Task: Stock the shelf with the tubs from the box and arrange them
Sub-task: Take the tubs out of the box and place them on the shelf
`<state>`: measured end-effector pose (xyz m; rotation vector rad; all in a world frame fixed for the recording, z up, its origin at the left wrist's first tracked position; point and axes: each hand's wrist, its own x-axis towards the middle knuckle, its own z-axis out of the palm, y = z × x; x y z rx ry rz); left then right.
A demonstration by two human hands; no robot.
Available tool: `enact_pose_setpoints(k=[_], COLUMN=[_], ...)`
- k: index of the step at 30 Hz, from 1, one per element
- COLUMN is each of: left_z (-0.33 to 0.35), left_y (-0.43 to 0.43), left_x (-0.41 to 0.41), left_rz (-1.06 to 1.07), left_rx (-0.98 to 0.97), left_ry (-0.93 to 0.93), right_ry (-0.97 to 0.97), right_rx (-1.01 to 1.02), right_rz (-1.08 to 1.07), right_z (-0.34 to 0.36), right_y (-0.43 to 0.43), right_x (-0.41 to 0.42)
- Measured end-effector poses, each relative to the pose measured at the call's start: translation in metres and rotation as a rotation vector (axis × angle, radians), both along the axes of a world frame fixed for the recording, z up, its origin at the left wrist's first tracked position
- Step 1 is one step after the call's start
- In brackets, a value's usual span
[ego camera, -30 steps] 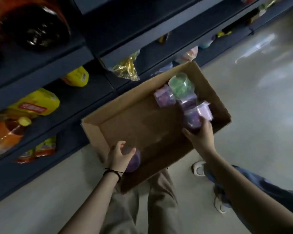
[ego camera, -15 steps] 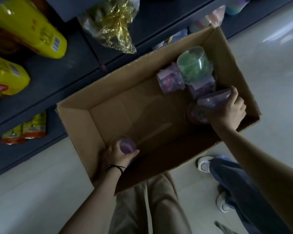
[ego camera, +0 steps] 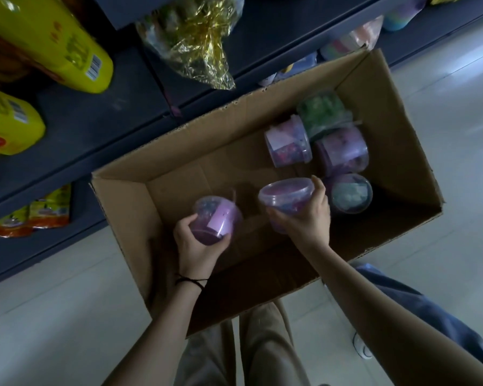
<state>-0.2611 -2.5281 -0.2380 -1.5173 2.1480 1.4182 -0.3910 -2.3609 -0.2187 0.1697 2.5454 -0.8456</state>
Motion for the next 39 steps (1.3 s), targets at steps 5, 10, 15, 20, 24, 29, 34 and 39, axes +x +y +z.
enact_pose_setpoints(k=[5, 10, 15, 20, 24, 29, 34, 39], left_z=[-0.016, -0.019, -0.027, -0.01, 0.049, 0.171, 0.268, 0.384], left_y=[0.006, 0.009, 0.006, -0.002, -0.012, -0.028, -0.044, -0.065], left_x=[-0.011, -0.014, -0.013, -0.001, -0.009, -0.04, -0.056, -0.04], left_rz=[0.123, 0.086, 0.132, 0.243, 0.246, 0.242, 0.188, 0.073], left_rx=[0.062, 0.193, 0.219, 0.28, 0.314, 0.429, 0.397, 0.362], left_ry=[0.016, -0.193, -0.24, -0.149, 0.078, 0.413, 0.61, 0.778], right_ry=[-0.146, -0.261, -0.328, -0.303, -0.246, -0.134, 0.005, 0.167], right_rx=[-0.096, -0.087, -0.086, -0.244, -0.412, -0.527, -0.589, -0.658], right_rz=[-0.159, -0.21, -0.224, -0.315, -0.357, -0.279, -0.158, -0.055], right_z=[-0.026, -0.042, -0.039, -0.012, 0.042, 0.153, 0.25, 0.383], right_y=[-0.005, -0.003, -0.004, -0.005, -0.014, -0.035, -0.048, -0.07], right_x=[0.003, 0.011, 0.016, 0.017, 0.009, -0.013, -0.028, -0.015])
